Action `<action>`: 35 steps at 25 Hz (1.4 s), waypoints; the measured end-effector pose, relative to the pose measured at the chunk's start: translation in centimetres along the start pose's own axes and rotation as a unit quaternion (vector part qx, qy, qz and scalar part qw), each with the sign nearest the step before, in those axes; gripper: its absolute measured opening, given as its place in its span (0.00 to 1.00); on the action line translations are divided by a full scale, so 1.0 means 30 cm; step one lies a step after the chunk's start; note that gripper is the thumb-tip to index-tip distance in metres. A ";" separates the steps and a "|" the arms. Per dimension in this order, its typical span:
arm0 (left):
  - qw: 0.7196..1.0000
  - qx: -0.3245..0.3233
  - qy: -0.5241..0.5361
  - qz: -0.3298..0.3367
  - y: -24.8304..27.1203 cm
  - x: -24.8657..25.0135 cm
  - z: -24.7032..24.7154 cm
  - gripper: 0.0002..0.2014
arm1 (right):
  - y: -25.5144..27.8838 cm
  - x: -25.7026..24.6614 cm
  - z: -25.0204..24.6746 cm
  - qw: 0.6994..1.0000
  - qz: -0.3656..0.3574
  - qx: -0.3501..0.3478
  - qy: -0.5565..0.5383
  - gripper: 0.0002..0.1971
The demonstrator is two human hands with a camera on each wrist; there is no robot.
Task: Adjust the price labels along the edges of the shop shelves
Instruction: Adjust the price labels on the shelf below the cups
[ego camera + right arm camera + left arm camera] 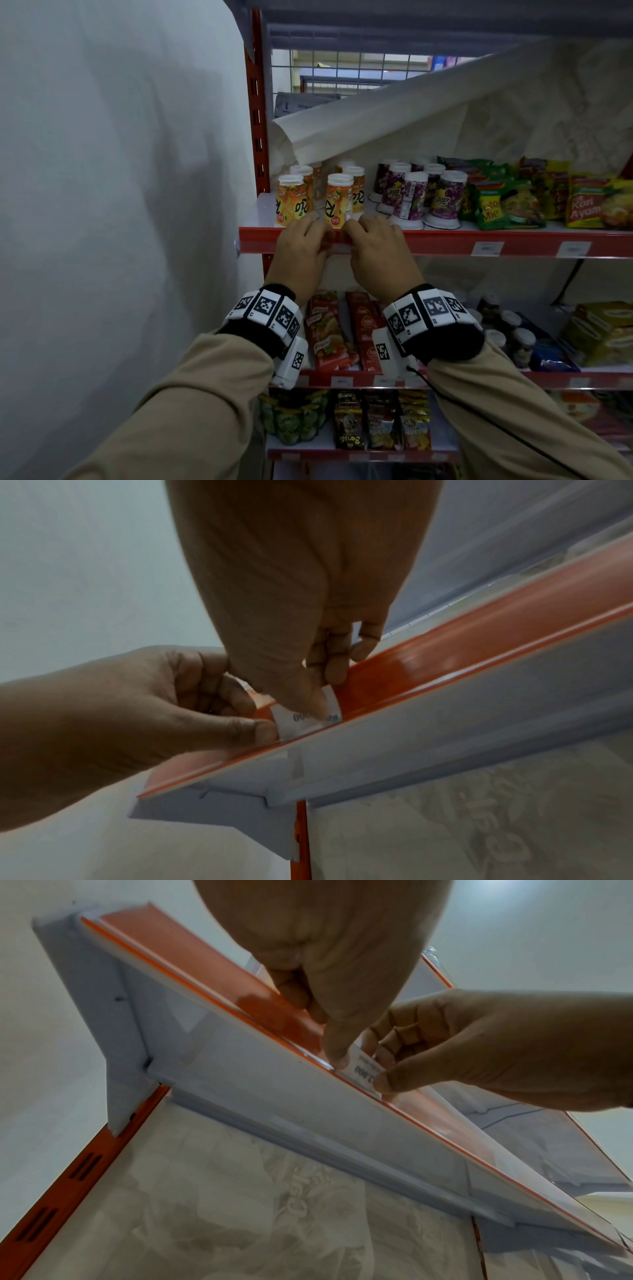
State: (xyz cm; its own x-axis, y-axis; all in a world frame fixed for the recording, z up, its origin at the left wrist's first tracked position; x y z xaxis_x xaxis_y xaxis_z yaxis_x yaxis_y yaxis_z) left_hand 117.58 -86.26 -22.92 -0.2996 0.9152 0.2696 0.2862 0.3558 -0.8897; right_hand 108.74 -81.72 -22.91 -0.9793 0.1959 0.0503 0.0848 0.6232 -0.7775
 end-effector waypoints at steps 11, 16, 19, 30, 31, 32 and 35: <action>0.995 0.018 0.083 -0.043 -0.021 -0.027 -0.015 0.13 | -0.026 0.157 -0.054 0.852 0.271 0.107 -0.436 0.09; 0.996 0.053 0.067 -0.026 -0.013 -0.001 -0.038 0.12 | 0.024 0.114 0.014 0.765 0.335 0.079 -0.544 0.14; 0.998 0.047 0.048 -0.017 -0.007 -0.003 -0.030 0.09 | 0.026 0.097 -0.001 0.796 0.304 0.085 -0.517 0.13; 0.997 -0.004 -0.073 -0.005 -0.007 -0.041 -0.057 0.16 | -0.042 0.131 -0.096 0.927 0.187 0.131 -0.298 0.04; 0.996 0.003 -0.094 -0.004 -0.007 -0.047 -0.073 0.16 | -0.050 0.113 -0.084 0.932 0.177 0.124 -0.290 0.04; 0.995 0.004 -0.100 -0.012 -0.007 -0.056 -0.083 0.17 | -0.056 0.100 -0.067 0.937 0.171 0.112 -0.283 0.04; 0.996 -0.018 -0.079 -0.048 -0.008 -0.084 -0.083 0.20 | -0.056 0.073 -0.024 0.940 0.170 0.078 -0.287 0.03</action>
State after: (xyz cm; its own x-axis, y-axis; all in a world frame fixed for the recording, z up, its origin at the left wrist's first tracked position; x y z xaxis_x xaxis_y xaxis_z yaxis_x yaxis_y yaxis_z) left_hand 120.52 -88.17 -22.47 -0.4663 0.8360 0.2894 0.2803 0.4499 -0.8480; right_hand 106.58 -81.81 -21.04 -0.8421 -0.1044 -0.5291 0.4268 0.4709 -0.7721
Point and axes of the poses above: each hand's wrist, its own y-axis away from the middle knuckle, its own z-axis out of the palm, x = y × z, the point moved 10 cm from there along -y, towards the middle knuckle, and after that the axes turned 14 degrees about x, right-handed, at the moved point
